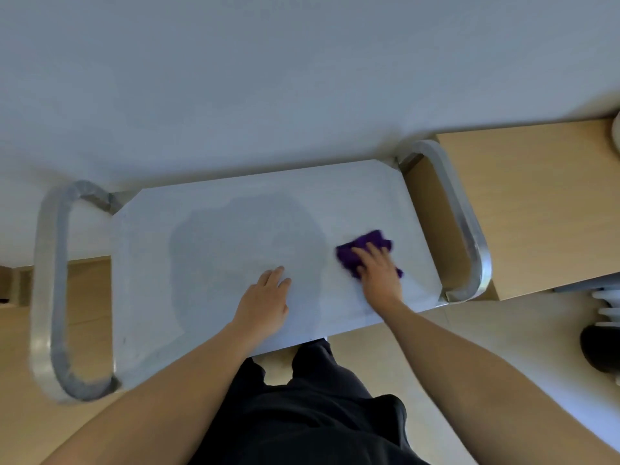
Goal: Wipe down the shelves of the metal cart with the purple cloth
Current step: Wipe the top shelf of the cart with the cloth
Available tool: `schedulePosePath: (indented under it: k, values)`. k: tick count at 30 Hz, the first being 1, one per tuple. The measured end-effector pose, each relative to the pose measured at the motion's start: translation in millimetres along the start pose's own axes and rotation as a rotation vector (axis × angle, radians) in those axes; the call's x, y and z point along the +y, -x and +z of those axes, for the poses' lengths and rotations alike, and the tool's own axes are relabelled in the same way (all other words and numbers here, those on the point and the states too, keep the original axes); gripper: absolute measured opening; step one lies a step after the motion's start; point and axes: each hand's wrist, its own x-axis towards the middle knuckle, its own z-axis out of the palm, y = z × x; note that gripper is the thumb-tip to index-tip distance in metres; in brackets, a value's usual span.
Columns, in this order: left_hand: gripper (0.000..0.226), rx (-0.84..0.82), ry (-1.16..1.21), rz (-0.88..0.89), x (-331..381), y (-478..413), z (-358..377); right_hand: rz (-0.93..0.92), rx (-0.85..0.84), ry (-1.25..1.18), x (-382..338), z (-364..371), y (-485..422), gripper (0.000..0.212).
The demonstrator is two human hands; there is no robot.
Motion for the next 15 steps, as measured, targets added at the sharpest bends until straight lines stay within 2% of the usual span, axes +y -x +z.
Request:
schedulePosePath:
  k: [2, 4, 6, 9, 11, 13, 15]
  values:
    - [0.053, -0.009, -0.016, 0.005, 18.0, -15.0, -1.0, 0.214, 0.027, -0.043, 26.4, -17.2, -13.6, 0.044]
    - [0.053, -0.007, -0.002, -0.007, 36.2, -30.0, 0.4, 0.292, 0.039, -0.006, 20.5, -16.9, -19.7, 0.045]
    - [0.052, 0.018, 0.022, -0.022, 54.2, -43.6, 3.0, 0.143, 0.053, 0.033, -1.0, -2.1, -12.2, 0.047]
    - [0.049, 0.081, 0.042, -0.025, 74.3, -58.0, 6.0, -0.332, -0.084, 0.042, -3.7, 5.5, -7.9, 0.052]
    - [0.05, 0.083, 0.039, -0.028, 82.0, -65.0, 8.0, -0.549, -0.093, 0.088, 27.9, -6.6, -32.9, 0.052]
    - [0.052, 0.062, 0.052, -0.064, 87.5, -70.3, 9.0, -0.508, -0.065, 0.109, 62.3, -24.1, -64.4, 0.052]
    - [0.053, 0.049, 0.053, -0.088, 91.8, -73.3, 7.6, -0.264, -0.064, 0.066, 81.1, -41.4, -87.3, 0.046]
